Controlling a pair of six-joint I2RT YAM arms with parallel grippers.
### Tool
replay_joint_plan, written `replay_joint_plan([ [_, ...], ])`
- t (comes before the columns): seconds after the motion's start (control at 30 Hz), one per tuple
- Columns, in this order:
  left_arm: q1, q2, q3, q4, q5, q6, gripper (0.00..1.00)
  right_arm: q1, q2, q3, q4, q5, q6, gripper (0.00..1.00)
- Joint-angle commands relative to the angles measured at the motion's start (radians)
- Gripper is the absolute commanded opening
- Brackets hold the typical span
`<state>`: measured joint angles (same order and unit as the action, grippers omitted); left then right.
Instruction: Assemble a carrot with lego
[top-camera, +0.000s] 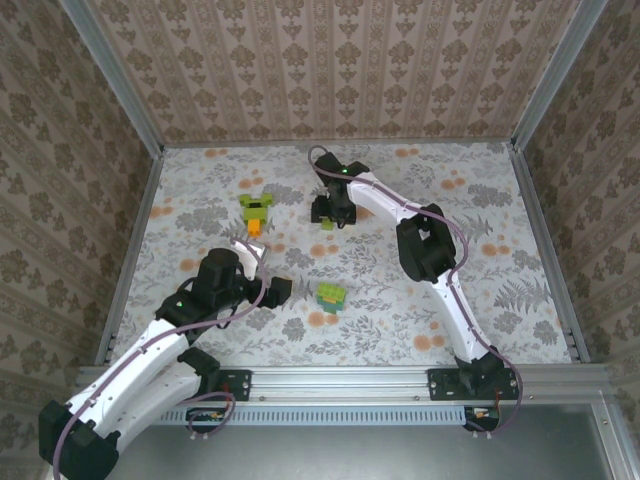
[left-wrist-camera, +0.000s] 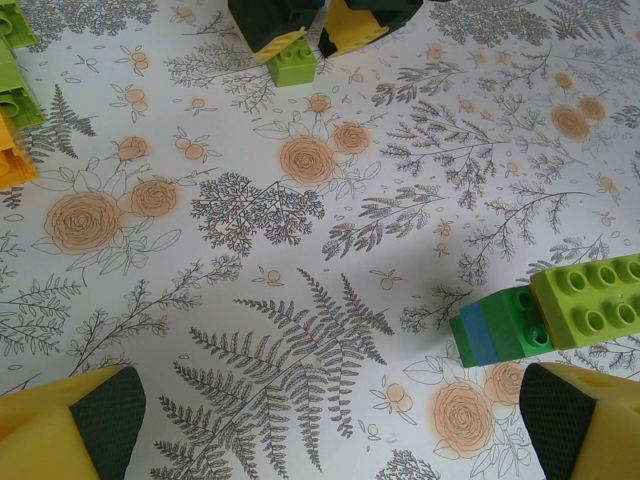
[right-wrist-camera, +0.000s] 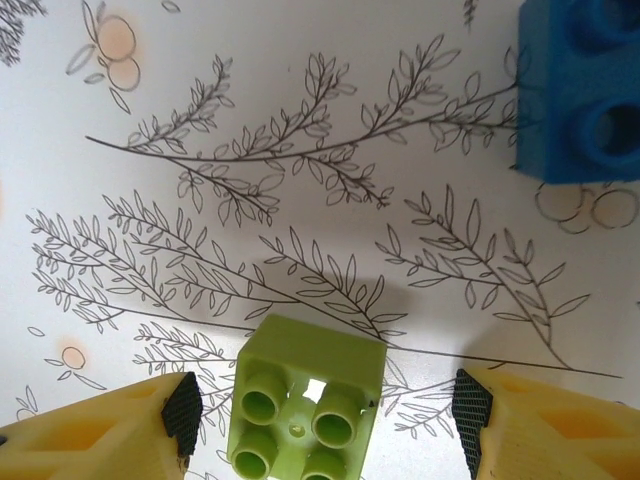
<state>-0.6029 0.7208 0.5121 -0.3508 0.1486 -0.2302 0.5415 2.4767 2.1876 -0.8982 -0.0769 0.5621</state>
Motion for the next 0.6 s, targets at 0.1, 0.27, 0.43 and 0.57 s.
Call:
replay_joint_plan([
  [0.1, -0.009, -0.009, 0.034, 0.015, -0.001, 0.019, 1.0, 0.005, -0.021, -0.021, 0.012, -0.04, 0.038, 0.65],
  [0.27, -0.009, -0.008, 0.034, 0.015, -0.003, 0.019, 1.0, 0.005, -0.027, -0.022, 0.01, -0.036, 0.035, 0.55],
  [0.43, -0.009, -0.008, 0.035, 0.014, -0.005, 0.02, 1.0, 0.005, -0.03, -0.027, 0.006, -0.037, 0.03, 0.46],
  [0.57, -0.009, -0.009, 0.035, 0.015, -0.006, 0.023, 1.0, 0.004, -0.052, -0.051, 0.014, -0.031, 0.028, 0.39],
])
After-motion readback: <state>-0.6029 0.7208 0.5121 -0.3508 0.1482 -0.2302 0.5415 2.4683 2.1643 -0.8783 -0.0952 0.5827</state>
